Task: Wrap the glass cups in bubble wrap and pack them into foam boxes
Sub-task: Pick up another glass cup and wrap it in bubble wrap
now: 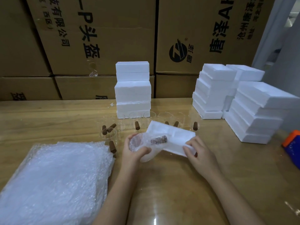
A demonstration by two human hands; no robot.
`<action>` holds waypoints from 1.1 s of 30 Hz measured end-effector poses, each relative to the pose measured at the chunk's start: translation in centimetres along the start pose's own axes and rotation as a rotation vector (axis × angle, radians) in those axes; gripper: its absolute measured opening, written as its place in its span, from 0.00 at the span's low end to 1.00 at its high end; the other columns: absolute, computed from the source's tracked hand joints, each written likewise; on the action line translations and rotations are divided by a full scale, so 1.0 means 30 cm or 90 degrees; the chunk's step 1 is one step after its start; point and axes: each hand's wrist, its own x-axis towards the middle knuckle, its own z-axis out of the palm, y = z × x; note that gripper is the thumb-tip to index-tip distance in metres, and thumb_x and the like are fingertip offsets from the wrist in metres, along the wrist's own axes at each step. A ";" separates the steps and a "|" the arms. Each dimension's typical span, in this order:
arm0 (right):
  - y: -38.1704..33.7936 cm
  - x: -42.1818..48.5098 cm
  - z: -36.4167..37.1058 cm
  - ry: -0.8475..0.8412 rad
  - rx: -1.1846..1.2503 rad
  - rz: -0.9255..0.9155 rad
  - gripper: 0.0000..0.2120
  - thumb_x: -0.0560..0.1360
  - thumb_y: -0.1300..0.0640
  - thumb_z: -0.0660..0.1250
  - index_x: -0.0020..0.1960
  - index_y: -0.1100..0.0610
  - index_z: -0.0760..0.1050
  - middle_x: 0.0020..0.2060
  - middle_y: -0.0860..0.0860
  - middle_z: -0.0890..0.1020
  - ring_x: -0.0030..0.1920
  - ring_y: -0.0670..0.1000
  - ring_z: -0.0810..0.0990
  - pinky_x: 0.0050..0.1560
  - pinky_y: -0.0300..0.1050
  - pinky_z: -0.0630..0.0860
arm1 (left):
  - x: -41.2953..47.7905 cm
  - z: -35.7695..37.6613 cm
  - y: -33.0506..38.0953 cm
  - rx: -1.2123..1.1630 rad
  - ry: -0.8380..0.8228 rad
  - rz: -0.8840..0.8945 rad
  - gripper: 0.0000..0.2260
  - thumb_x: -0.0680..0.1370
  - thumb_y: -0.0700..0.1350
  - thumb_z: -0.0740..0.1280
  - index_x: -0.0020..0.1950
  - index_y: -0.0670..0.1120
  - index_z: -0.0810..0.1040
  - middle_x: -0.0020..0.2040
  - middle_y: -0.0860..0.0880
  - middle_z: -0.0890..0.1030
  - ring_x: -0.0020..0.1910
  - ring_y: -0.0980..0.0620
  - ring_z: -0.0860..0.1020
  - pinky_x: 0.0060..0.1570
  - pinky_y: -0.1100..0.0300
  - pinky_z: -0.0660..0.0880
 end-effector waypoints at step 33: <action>0.023 -0.027 0.013 -0.146 0.023 -0.032 0.13 0.80 0.53 0.57 0.39 0.52 0.70 0.42 0.44 0.70 0.35 0.48 0.71 0.37 0.51 0.70 | 0.124 0.048 -0.065 0.450 -0.149 0.114 0.29 0.68 0.53 0.74 0.64 0.57 0.64 0.63 0.57 0.69 0.66 0.54 0.66 0.62 0.56 0.66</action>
